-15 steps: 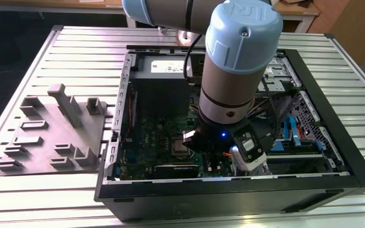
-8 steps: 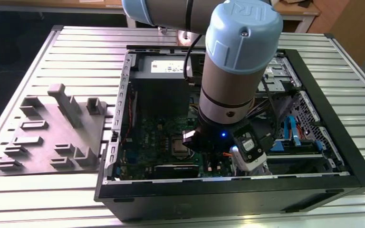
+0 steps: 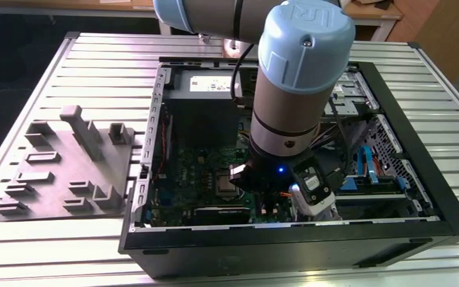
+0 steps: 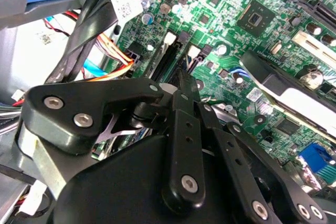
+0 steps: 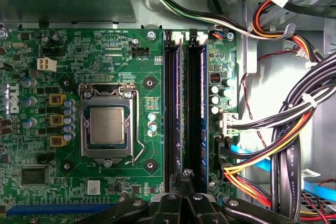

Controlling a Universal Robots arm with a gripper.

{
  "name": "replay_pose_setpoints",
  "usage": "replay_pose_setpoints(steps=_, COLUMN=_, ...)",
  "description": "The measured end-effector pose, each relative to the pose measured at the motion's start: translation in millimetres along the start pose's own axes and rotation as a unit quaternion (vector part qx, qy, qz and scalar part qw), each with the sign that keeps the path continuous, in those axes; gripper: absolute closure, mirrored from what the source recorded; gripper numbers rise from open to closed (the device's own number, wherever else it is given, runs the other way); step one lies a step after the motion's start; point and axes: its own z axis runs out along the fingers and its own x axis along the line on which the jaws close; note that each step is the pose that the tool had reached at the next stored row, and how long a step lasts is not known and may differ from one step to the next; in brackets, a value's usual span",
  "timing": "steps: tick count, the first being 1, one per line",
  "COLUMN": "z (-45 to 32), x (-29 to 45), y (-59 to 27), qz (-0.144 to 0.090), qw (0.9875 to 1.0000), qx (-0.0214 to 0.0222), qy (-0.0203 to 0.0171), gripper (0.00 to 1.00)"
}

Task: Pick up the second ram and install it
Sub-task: 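Press down the second ram until it locks into place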

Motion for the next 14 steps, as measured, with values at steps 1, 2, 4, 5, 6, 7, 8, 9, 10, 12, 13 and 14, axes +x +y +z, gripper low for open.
replay_pose_setpoints(steps=1, z=0.0, x=0.0, y=0.0, qz=0.0, qw=1.0, qx=0.0001, qy=0.0, gripper=0.9)
replay_pose_setpoints(steps=2, z=0.1, x=0.0, y=0.0, qz=0.0, qw=1.0, qx=0.0001, qy=0.0001, gripper=0.9)
replay_pose_setpoints(steps=4, z=0.5, x=0.0, y=0.0, qz=0.0, qw=1.0, qx=0.0001, qy=0.0, gripper=0.9)
replay_pose_setpoints(steps=5, z=0.5, x=0.0, y=0.0, qz=0.0, qw=1.0, qx=0.0001, qy=0.0, gripper=0.9)
replay_pose_setpoints(steps=6, z=0.6, x=0.0, y=0.0, qz=0.0, qw=1.0, qx=0.0001, qy=0.0, gripper=0.9)
replay_pose_setpoints(steps=7, z=0.7, x=0.0, y=0.0, qz=0.0, qw=1.0, qx=0.0001, qy=0.0, gripper=0.9)
replay_pose_setpoints(steps=8, z=0.4, x=0.0, y=0.0, qz=0.0, qw=1.0, qx=-0.0001, qy=0.0, gripper=0.9)
replay_pose_setpoints(steps=9, z=0.0, x=0.0, y=0.1, qz=0.0, qw=1.0, qx=-0.0004, qy=-0.0001, gripper=0.9)
replay_pose_setpoints(steps=10, z=-0.8, x=-0.1, y=0.2, qz=0.0, qw=1.0, qx=-0.0008, qy=-0.0002, gripper=0.9)
replay_pose_setpoints(steps=12, z=-5.1, x=-0.2, y=0.3, qz=0.0, qw=1.0, qx=-0.0006, qy=-0.0001, gripper=0.9)
replay_pose_setpoints(steps=13, z=-7.5, x=-0.3, y=0.1, qz=0.0, qw=1.0, qx=0.0, qy=0.0, gripper=0.9)
replay_pose_setpoints(steps=14, z=-9.3, x=-0.3, y=0.2, qz=0.0, qw=1.0, qx=-0.0003, qy=-0.0001, gripper=0.9)
